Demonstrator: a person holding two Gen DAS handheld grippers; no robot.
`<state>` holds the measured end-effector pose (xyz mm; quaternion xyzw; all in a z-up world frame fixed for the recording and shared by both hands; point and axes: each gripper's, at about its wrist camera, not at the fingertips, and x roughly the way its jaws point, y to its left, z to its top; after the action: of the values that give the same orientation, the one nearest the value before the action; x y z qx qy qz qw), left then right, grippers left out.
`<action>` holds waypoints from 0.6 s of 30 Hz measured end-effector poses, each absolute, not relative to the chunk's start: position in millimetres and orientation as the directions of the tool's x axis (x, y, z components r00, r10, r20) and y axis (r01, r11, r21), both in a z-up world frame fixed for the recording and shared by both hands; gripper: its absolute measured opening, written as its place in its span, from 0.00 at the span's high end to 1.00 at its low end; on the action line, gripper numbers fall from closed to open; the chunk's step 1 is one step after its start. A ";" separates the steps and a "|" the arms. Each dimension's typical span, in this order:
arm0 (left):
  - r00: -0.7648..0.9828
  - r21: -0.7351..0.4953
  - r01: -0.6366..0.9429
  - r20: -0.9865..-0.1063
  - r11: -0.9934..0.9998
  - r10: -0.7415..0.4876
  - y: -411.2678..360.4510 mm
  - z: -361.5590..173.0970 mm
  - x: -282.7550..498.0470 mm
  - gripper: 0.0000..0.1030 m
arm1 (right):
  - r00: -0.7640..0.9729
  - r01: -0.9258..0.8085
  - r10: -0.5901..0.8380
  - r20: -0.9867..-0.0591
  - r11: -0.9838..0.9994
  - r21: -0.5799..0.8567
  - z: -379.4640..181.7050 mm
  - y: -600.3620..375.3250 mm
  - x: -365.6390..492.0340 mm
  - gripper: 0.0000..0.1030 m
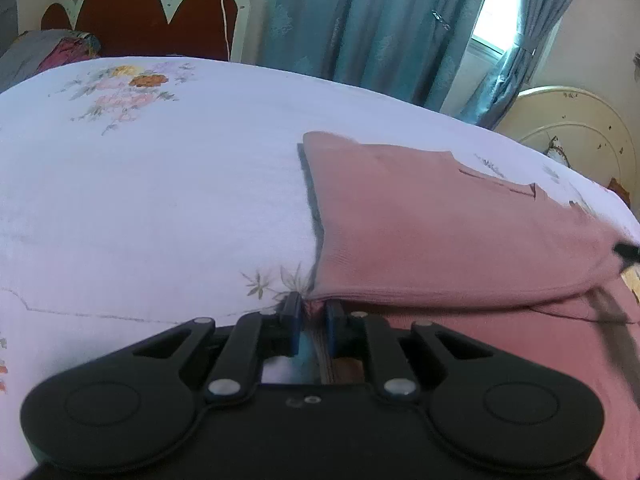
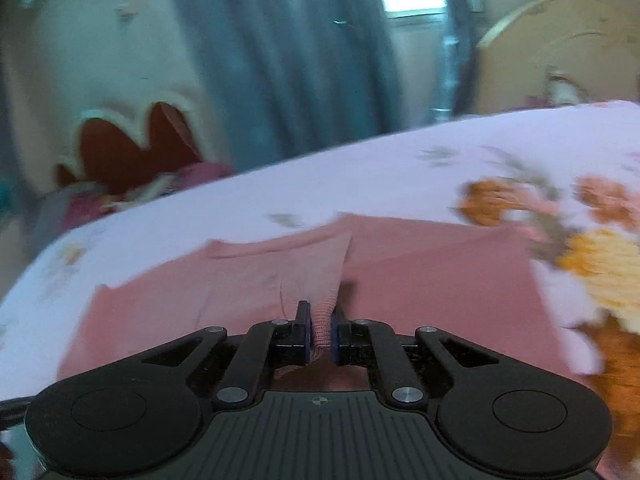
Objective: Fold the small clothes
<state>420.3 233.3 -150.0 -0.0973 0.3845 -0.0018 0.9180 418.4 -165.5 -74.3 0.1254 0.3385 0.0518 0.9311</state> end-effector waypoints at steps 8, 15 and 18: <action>0.700 -0.186 -0.069 -0.709 0.980 -0.086 234.9 -149.4 423.2 0.88 | 0.722 -0.021 0.182 -0.668 0.970 0.242 -93.5 -171.8 410.6 0.92; 0.694 -0.184 -0.063 -0.715 0.981 -0.090 236.6 -149.4 425.7 0.88 | 0.695 -0.013 0.178 -0.696 0.972 0.235 -103.1 -174.1 414.7 0.92; 0.689 -0.192 -0.045 -0.716 0.980 -0.108 237.5 -149.1 425.9 0.88 | 0.658 -0.009 0.198 -0.726 0.967 0.255 -115.3 -174.3 415.1 0.92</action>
<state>425.9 237.5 -149.1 -0.0977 0.3937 -0.0172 0.9139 415.1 -174.3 -115.3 0.1151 0.4093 0.0573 0.9033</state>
